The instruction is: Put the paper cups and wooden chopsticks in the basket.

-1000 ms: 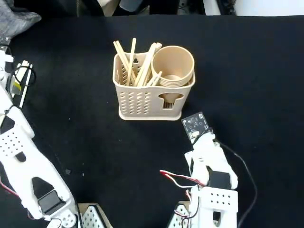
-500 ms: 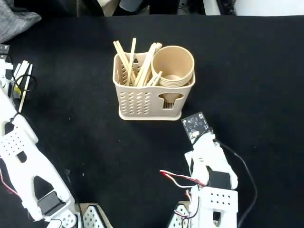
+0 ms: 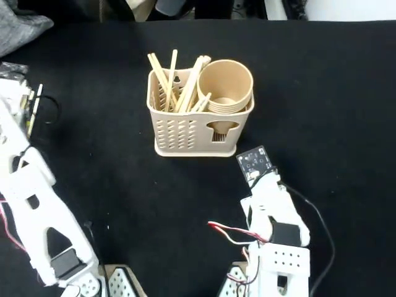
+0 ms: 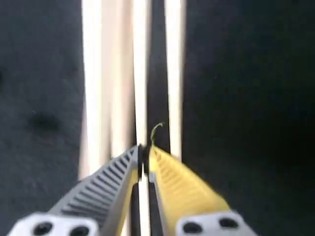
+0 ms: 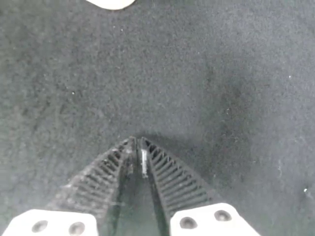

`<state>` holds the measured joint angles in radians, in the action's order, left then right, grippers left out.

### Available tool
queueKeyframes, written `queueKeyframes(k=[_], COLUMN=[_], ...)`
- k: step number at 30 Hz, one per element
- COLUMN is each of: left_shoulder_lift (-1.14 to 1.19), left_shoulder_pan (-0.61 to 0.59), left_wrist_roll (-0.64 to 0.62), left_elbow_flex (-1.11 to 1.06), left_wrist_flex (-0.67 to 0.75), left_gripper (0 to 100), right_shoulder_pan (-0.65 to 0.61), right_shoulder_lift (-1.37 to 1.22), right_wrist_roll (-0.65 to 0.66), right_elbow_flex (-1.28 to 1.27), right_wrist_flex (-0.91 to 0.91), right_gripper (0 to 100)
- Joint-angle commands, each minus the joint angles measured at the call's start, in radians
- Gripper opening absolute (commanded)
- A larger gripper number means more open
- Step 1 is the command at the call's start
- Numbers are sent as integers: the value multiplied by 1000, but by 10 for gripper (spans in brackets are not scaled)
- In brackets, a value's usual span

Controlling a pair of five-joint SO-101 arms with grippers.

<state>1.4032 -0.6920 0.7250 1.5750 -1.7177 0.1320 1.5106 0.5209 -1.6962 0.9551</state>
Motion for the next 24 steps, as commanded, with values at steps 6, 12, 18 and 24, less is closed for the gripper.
queueKeyframes(k=[6,12,18,24], left_shoulder_lift=[-176,-411,-552,-540], left_shoulder_pan=[114,119,62,-59], left_wrist_roll=[-270,-264,-192,-278], left_elbow_flex=[-62,-318,-386,-348], left_wrist_flex=[-46,-44,-26,262], left_gripper=[29,30,63,238], right_shoulder_pan=[-11,-11,-11,-11], right_shoulder_lift=[10,10,10,10], right_wrist_roll=[-3,-3,-3,-3], right_elbow_flex=[1,1,1,1], right_wrist_flex=[2,2,2,2], right_gripper=[12,12,12,12])
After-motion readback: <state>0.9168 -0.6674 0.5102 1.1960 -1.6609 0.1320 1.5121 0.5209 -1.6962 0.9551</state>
